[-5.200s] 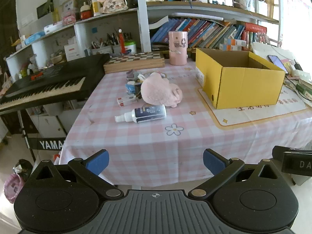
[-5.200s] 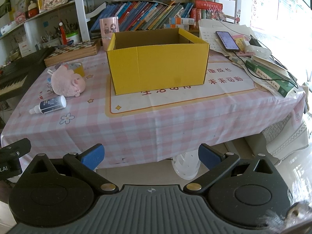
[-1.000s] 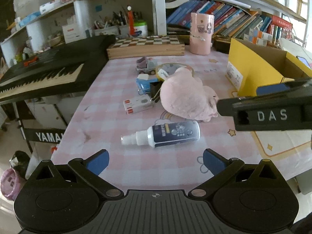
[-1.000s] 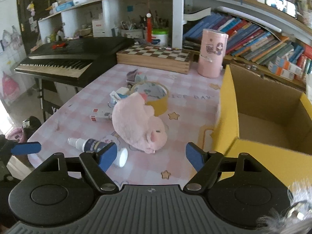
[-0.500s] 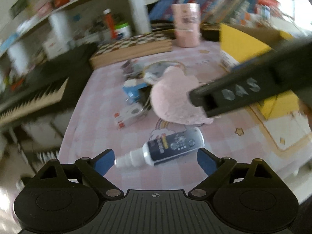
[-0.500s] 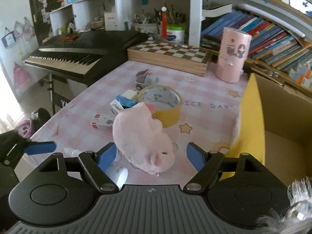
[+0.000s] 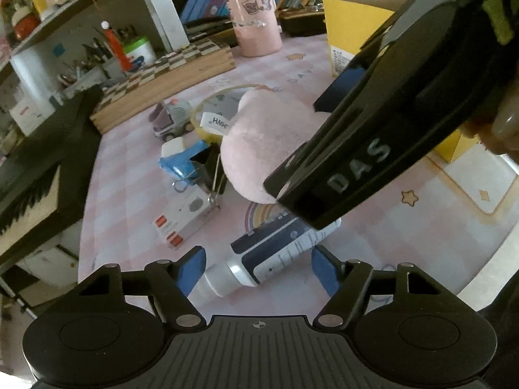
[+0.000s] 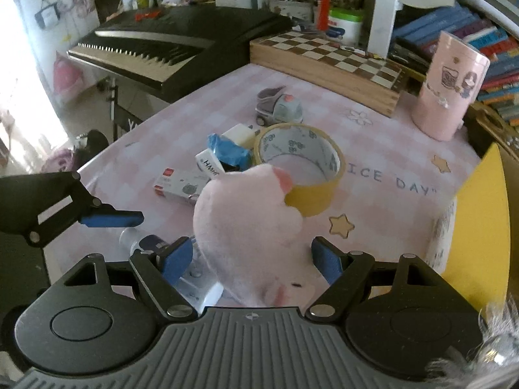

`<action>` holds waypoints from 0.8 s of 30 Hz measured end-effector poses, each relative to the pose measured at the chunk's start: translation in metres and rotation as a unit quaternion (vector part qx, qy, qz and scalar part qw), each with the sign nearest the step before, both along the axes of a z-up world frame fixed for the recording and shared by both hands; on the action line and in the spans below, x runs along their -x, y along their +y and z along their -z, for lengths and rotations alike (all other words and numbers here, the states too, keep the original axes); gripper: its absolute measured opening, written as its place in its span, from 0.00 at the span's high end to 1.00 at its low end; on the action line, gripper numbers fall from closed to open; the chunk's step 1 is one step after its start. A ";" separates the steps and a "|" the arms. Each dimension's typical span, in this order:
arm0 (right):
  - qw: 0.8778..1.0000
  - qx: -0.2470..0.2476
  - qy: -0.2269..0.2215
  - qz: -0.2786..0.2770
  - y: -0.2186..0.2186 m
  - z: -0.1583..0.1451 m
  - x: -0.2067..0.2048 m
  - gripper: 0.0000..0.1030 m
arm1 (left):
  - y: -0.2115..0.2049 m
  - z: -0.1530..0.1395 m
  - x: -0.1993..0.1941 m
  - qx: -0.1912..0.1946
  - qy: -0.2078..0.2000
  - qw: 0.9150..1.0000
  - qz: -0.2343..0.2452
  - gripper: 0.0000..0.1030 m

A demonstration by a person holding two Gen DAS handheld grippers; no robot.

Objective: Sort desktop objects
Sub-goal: 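Grasp the spray bottle with the left tool while the right tool grasps the pink pig, then lift the spray bottle and pink pig and carry both toward the yellow box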

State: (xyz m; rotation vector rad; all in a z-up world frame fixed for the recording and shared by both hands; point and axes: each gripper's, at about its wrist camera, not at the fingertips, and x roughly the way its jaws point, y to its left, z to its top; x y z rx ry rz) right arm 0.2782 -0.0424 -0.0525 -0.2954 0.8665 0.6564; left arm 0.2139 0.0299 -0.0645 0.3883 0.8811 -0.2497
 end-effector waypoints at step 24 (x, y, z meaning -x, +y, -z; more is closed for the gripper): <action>0.999 0.003 0.029 0.035 -0.008 0.008 -0.026 0.29 | 0.009 0.010 -0.024 0.041 0.049 0.998 0.004 0.70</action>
